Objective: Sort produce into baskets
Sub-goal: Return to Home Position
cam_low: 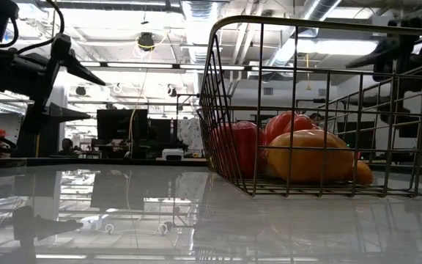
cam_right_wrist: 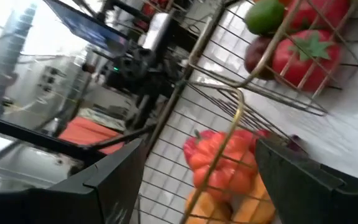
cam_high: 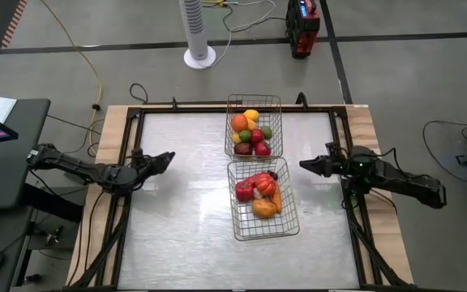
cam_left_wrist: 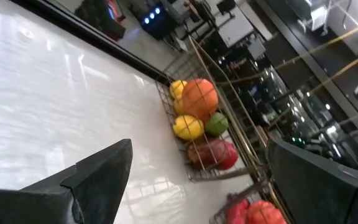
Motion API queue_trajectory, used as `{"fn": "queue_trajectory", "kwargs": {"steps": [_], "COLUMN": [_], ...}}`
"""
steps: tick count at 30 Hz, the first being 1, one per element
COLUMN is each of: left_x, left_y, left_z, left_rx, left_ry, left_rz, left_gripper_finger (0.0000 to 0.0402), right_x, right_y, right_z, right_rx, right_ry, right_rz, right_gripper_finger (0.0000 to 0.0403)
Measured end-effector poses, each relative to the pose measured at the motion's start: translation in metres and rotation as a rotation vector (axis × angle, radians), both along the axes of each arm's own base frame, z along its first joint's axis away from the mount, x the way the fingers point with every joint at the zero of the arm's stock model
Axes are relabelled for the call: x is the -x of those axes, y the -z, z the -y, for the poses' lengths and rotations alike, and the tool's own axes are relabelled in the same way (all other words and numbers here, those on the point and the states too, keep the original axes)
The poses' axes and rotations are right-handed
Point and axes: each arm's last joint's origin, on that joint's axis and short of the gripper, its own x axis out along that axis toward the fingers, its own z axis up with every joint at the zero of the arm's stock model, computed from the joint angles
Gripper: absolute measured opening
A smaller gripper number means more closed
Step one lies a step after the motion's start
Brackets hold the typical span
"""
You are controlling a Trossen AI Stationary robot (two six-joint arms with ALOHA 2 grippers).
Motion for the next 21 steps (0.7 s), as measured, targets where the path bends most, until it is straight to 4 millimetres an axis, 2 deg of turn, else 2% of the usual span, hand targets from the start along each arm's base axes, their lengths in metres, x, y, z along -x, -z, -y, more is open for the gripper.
{"fn": "queue_trajectory", "kwargs": {"steps": [6, 10, 13, 21], "left_x": [-0.0007, -0.0007, -0.0007, -0.0007], "left_y": [-0.0003, -0.0003, -0.0003, -0.0003], "left_z": [0.0007, 0.0007, 0.0007, 0.0007], "left_rx": [0.008, 0.008, 0.008, -0.024], "left_ry": [0.031, 0.031, 0.032, 0.038], "left_rz": [0.002, 0.002, 0.003, -0.027], "left_gripper_finger": [0.0357, 0.0357, 0.0357, 0.0357], "right_x": [0.0005, 0.0005, 0.0006, 0.0006], "right_y": [0.0027, 0.0029, 0.0030, 0.0033], "right_z": [-0.0003, -0.0003, -0.0003, -0.0003], "right_rx": [0.046, 0.302, 0.407, 0.418], "right_ry": [-0.010, -0.044, -0.058, -0.060], "right_rz": [-0.048, -0.085, -0.100, -0.103], "right_gripper_finger": [0.0328, 0.0328, 0.0328, 0.0328]}}
